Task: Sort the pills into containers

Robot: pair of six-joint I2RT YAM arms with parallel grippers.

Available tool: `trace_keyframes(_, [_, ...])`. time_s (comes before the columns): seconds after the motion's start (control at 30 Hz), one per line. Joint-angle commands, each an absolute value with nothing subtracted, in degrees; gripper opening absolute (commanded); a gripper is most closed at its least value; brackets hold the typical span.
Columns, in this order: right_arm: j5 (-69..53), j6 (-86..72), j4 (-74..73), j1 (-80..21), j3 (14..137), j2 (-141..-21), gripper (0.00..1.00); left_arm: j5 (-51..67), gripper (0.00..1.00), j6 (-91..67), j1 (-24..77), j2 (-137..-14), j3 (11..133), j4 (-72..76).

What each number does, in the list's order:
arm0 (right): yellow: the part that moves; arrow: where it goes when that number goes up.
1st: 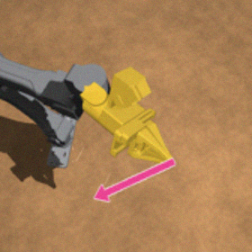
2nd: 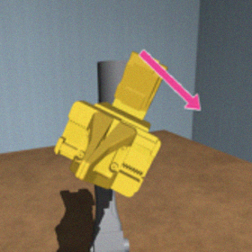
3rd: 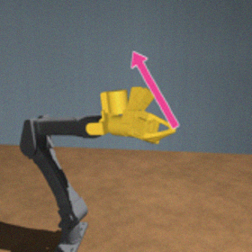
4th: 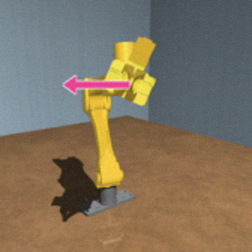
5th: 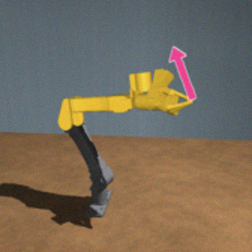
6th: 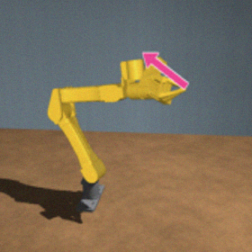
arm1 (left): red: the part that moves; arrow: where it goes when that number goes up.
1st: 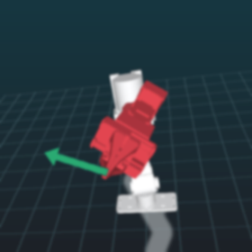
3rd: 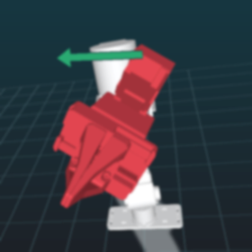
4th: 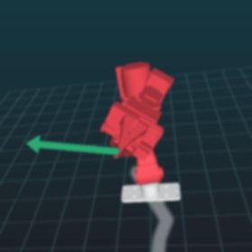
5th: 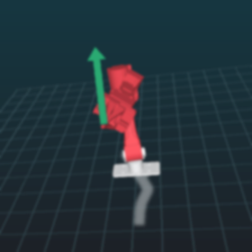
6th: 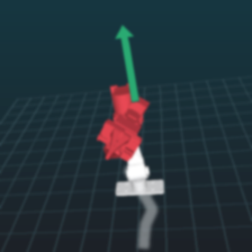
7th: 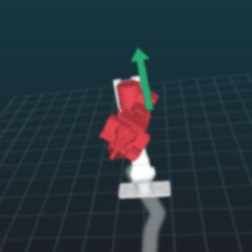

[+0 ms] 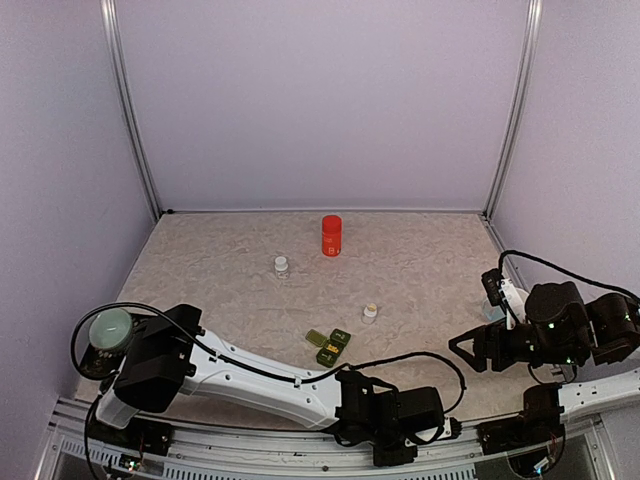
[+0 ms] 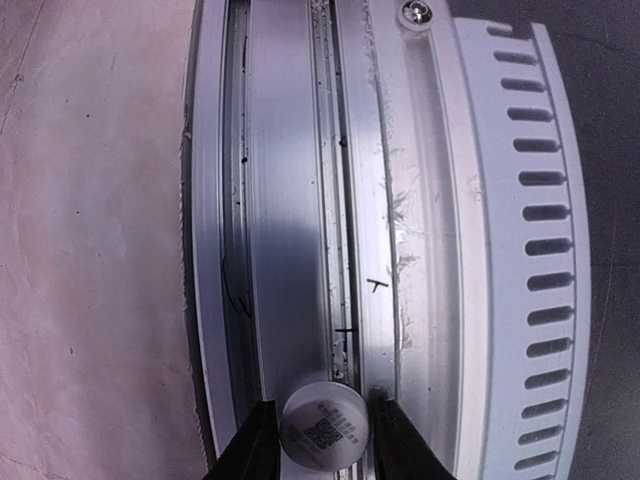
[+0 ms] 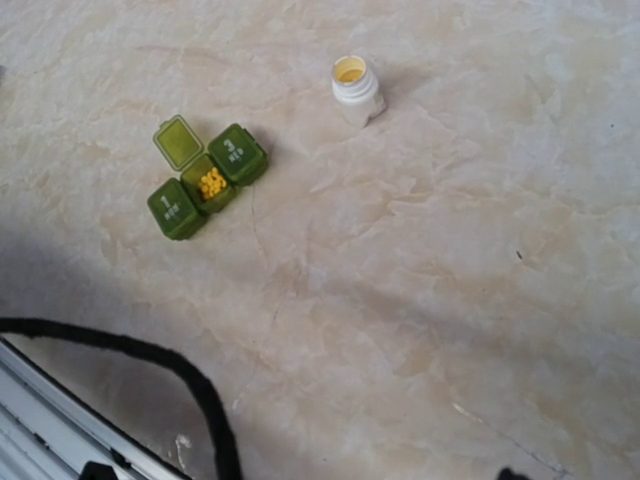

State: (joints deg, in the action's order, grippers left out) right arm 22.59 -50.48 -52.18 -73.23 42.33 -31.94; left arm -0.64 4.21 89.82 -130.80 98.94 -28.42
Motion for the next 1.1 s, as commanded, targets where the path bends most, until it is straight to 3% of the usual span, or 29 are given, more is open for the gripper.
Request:
trace_keyframes(0.0, [23.1, -50.7, -52.6, -73.6, 41.9, -29.8, 0.74, -0.7, 0.32, 4.1, 89.4, -131.7, 100.1, -28.5])
trace_keyframes(0.2, [23.1, -50.7, -52.6, -73.6, 41.7, -29.9, 0.74, -0.5, 0.24, 4.0, 89.3, -131.4, 99.9, -27.9])
trace_keyframes(0.47, [23.1, -49.8, -51.2, -73.6, 41.6, -30.9, 0.76, -2.7, 0.21, 3.1, 88.1, -129.5, 99.3, -27.9])
trace_keyframes(0.6, [23.8, -47.6, -47.6, -73.6, 41.7, -33.6, 0.82, -4.4, 0.20, 1.3, 85.3, -126.5, 97.5, -28.3])
trace_keyframes(0.7, [26.8, -44.4, -44.8, -73.6, 42.2, -36.4, 0.99, -5.8, 0.20, -0.2, 83.0, -123.1, 95.8, -28.8])
trace_keyframes(1.07, [43.8, -35.4, -25.7, -73.5, 35.7, -37.2, 1.00, -9.9, 0.20, -3.7, 69.3, -113.1, 93.6, -32.4])
